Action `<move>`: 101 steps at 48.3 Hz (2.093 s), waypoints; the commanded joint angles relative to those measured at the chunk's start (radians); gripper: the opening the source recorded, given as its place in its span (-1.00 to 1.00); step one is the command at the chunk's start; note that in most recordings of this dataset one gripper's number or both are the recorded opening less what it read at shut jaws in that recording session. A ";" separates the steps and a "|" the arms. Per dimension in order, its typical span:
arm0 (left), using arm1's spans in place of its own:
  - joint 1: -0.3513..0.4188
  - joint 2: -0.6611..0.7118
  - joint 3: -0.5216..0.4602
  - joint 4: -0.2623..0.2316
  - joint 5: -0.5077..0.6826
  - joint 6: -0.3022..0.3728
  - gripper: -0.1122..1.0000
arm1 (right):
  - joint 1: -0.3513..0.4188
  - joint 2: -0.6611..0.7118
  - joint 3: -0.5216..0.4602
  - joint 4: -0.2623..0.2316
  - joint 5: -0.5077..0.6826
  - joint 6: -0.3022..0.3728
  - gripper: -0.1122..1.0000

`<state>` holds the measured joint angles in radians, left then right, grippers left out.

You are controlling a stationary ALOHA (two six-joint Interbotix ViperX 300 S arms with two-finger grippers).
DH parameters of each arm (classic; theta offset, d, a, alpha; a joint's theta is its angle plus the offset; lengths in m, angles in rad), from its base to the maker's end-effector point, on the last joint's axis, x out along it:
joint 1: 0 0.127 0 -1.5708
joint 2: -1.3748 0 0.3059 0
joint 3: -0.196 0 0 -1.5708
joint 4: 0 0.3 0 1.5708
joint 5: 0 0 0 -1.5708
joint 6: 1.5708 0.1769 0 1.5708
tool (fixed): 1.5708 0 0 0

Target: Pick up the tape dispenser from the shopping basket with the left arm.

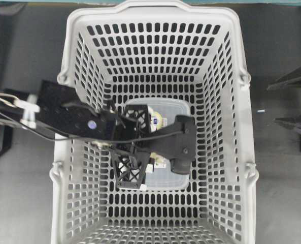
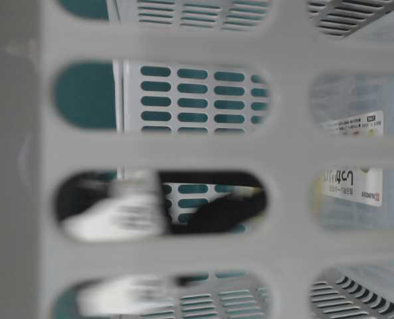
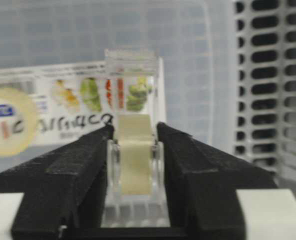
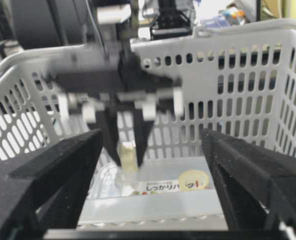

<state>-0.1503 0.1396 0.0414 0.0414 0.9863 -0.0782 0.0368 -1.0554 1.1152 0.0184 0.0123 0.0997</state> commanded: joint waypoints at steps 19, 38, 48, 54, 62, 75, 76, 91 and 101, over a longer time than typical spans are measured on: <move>0.009 -0.061 -0.402 0.003 0.367 0.000 -0.29 | 0.003 -0.008 -0.005 0.003 -0.009 0.002 0.57; 0.009 -0.057 -0.385 0.003 0.365 0.000 -0.29 | 0.003 -0.012 0.000 0.005 -0.009 0.002 0.57; 0.006 -0.055 -0.385 0.003 0.359 -0.002 -0.29 | 0.003 -0.012 0.003 0.003 -0.009 0.002 0.57; 0.005 -0.055 -0.385 0.003 0.351 -0.002 -0.29 | 0.003 -0.014 0.006 0.005 -0.009 0.003 0.57; 0.005 -0.055 -0.383 0.003 0.350 0.000 -0.29 | 0.003 -0.017 0.009 0.005 -0.009 0.002 0.57; 0.005 -0.054 -0.385 0.003 0.350 0.000 -0.29 | 0.003 -0.021 0.012 0.003 -0.009 0.003 0.57; 0.005 -0.052 -0.385 0.003 0.350 0.000 -0.29 | 0.003 -0.023 0.012 0.005 -0.009 0.003 0.57; 0.003 -0.051 -0.385 0.003 0.350 -0.002 -0.29 | 0.003 -0.026 0.014 0.003 -0.009 0.003 0.57; 0.003 -0.049 -0.385 0.003 0.350 -0.002 -0.29 | 0.003 -0.026 0.014 0.005 -0.009 0.003 0.57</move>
<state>-0.1442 0.1043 -0.3329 0.0414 1.3422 -0.0782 0.0368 -1.0876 1.1367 0.0184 0.0123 0.1012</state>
